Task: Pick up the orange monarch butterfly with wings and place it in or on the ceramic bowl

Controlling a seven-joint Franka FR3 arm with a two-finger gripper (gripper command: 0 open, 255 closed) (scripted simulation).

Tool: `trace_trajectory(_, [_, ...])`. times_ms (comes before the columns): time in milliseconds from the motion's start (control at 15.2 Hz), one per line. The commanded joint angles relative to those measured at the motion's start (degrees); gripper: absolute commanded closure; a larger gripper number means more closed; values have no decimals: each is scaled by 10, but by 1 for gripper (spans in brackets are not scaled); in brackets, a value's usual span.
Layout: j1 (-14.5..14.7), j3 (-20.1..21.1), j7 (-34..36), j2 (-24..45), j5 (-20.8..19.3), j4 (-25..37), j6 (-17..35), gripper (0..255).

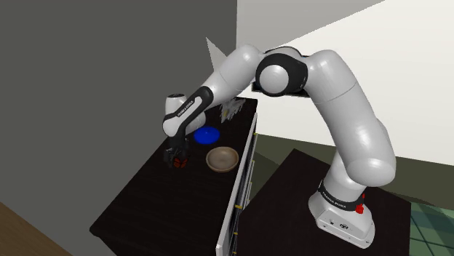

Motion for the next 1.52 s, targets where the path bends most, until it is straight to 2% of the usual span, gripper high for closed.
trace_trajectory(0, [1, 0, 0, 12, 0, 4, 9, 0])
trace_trajectory(594, [3, 1, 0, 22, 0, 7, 16, 0])
trace_trajectory(660, [3, 1, 0, 22, 0, 7, 16, 255])
trace_trajectory(1452, [3, 0, 2, 4, 0, 2, 3, 255])
